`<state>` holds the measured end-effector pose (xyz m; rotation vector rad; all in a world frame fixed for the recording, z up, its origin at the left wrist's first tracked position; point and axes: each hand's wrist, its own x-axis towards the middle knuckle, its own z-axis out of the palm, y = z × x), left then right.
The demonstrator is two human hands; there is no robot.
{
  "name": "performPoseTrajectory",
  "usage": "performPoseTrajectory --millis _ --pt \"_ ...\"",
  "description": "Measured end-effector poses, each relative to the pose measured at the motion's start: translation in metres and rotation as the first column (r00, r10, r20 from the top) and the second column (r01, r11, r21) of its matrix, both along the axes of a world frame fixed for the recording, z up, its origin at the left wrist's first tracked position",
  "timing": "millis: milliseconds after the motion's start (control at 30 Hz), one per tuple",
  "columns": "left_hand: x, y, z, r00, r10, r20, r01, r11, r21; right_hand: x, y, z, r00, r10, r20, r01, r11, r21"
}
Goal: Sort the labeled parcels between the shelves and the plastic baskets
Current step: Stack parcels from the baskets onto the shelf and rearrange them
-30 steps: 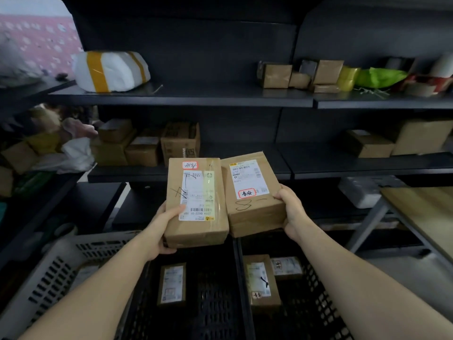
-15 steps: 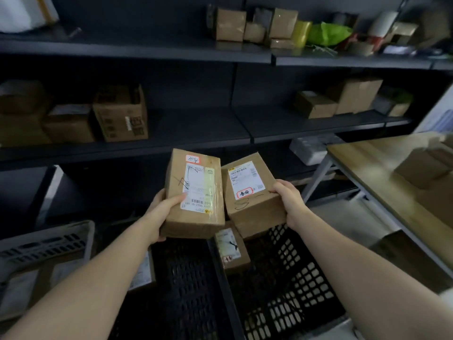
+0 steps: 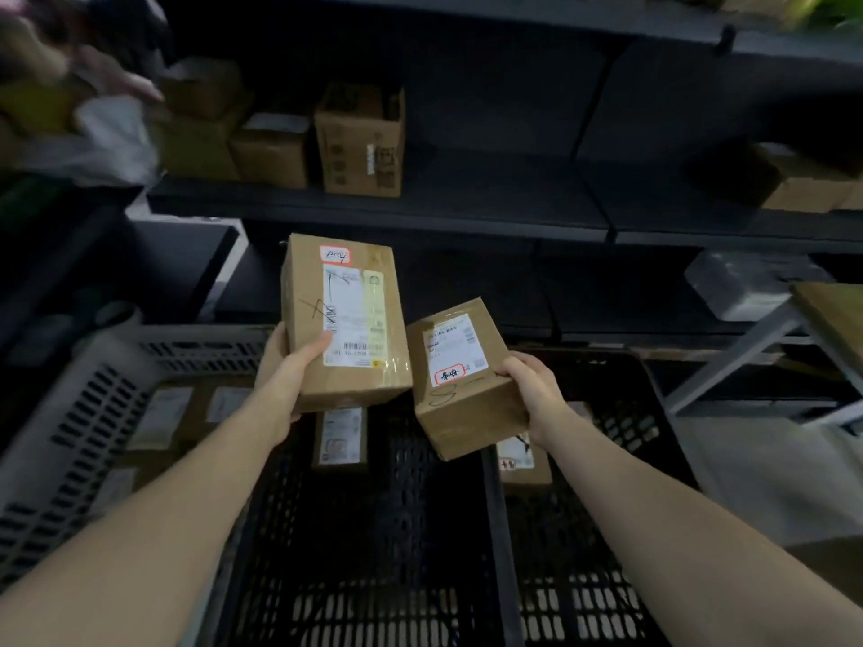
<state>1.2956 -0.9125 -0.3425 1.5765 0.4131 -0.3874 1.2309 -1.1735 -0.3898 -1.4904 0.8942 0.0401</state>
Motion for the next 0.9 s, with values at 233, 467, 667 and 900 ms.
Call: performPoseTrajectory --millis 233,467,667,900 --pt "-0.008 0.017 -0.052 0.997 0.061 0.037 -0.061 0.998 -0.003 0.017 0.042 -0.072 0.998 0.036 -0.045 -0.033 0.997 0.066" --pt "-0.016 0.032 -0.081 0.995 0.093 -0.048 -0.093 0.996 -0.011 0.018 0.055 -0.09 0.965 0.071 -0.253 -0.063 0.997 0.04" --pt "-0.006 0.033 -0.095 1.0 0.023 0.01 -0.023 1.0 0.014 0.032 0.057 -0.128 0.937 0.054 -0.344 -0.03 0.997 0.077" --pt "0.02 0.038 -0.094 0.998 0.034 0.043 -0.034 0.999 -0.002 -0.004 0.118 -0.12 0.886 -0.361 -0.29 0.432 0.869 0.242"
